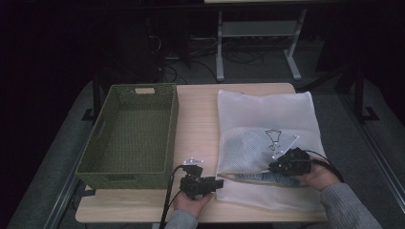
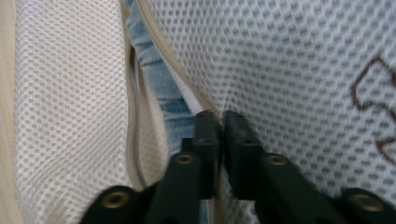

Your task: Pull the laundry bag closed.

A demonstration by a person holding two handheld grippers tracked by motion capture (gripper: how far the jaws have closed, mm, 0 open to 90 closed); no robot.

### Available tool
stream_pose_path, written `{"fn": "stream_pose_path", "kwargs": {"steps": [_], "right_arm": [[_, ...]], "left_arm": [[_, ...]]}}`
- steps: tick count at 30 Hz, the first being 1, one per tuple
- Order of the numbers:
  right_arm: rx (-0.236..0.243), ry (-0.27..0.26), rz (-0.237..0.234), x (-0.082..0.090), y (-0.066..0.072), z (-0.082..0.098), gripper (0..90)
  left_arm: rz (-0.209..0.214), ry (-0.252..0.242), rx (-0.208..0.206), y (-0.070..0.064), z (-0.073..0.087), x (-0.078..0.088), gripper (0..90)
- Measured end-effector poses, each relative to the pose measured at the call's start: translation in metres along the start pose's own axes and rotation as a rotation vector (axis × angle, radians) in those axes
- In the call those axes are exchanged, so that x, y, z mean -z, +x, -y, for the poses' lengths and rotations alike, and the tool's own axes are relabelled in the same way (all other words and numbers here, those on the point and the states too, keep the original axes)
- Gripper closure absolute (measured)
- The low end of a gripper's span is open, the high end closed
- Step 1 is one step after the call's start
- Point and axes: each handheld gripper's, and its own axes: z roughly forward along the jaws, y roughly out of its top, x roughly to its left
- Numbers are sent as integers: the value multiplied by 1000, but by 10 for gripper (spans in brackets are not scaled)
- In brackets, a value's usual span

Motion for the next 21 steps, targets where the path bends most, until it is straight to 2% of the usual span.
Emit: {"fn": "stream_pose_path", "kwargs": {"steps": [2,6,12,17,18,21], "right_arm": [[-11,-8,-11,2,-2,3,871],[-23,-10,-10,5,-3,8,877],[-50,-30,-11,10,-6,15,877],[-78,-45,-11,16,-9,22,877],[-79,-48,-9,16,-9,23,877],[-87,-47,-7,18,-11,26,876]], "left_arm": [[-13,13,-4,0,0,-3,638],[4,24,14,1,0,-10,709],[-13,34,-8,-4,-4,-19,791],[-14,37,-24,-6,-12,-25,826],[-13,51,-31,-6,-15,-26,830],[-7,32,-32,-5,-21,-26,833]]}}
